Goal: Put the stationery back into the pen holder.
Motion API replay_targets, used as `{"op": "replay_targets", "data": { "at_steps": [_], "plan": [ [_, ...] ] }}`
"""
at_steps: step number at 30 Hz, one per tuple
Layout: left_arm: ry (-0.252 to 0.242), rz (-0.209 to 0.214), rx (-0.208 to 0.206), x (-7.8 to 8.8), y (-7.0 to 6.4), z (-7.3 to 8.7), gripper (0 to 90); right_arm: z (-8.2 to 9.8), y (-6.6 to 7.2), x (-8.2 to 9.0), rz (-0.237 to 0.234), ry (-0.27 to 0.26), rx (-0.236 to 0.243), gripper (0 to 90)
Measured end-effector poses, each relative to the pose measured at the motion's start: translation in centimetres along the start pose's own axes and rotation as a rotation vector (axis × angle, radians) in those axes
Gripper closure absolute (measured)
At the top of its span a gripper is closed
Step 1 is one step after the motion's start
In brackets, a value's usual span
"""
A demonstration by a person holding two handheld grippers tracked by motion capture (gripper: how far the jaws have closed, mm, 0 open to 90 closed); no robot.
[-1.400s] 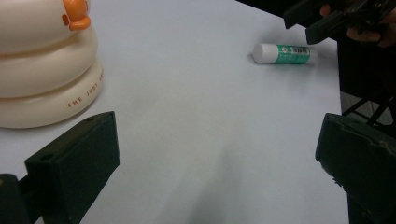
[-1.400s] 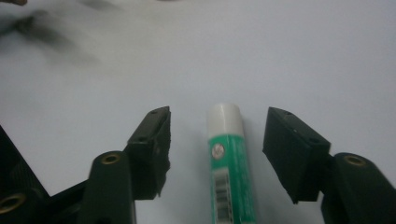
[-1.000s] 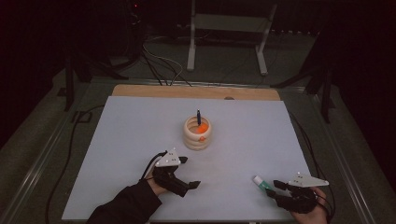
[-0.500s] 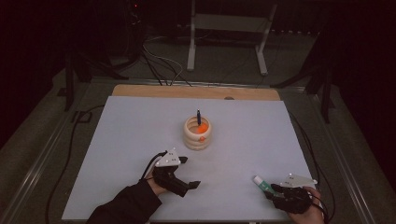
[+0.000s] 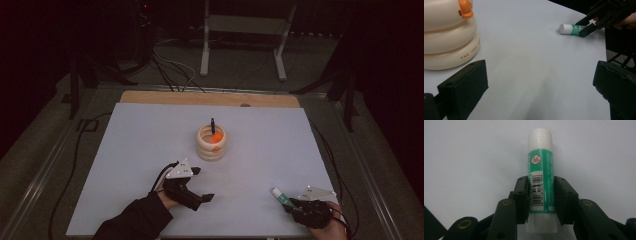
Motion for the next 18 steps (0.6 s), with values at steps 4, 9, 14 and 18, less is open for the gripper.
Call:
{"op": "replay_targets", "data": {
  "at_steps": [4,9,14,18],
  "plan": [
    [0.001,0.0,0.0,0.0,0.0,0.0,0.3,-0.2,0.0,-0.1,-0.004,-0.004,-0.004,65.8],
    [-0.002,0.0,0.001,0.0,0.0,0.0,0.3,-1.1,-0.2,-0.1,-0.024,-0.034,-0.014,65.8],
    [-0.003,0.001,0.002,0.1,0.1,-0.1,0.3,-2.4,-0.2,-0.3,-0.033,-0.046,-0.001,65.8],
    [-0.002,-0.002,0.005,0.1,0.1,-0.1,0.3,-3.4,-0.2,-0.7,-0.04,-0.055,0.007,65.8]
  ]
}}
Point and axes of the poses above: each handheld gripper's, and its own axes: x roughly backward along the jaws, z roughly out of its underside, y roughly to its left, the point moved 1 cm from there along -x, roughly forward along the jaws, and after that the axes turned 13 degrees about -z, right-handed, at the moved point
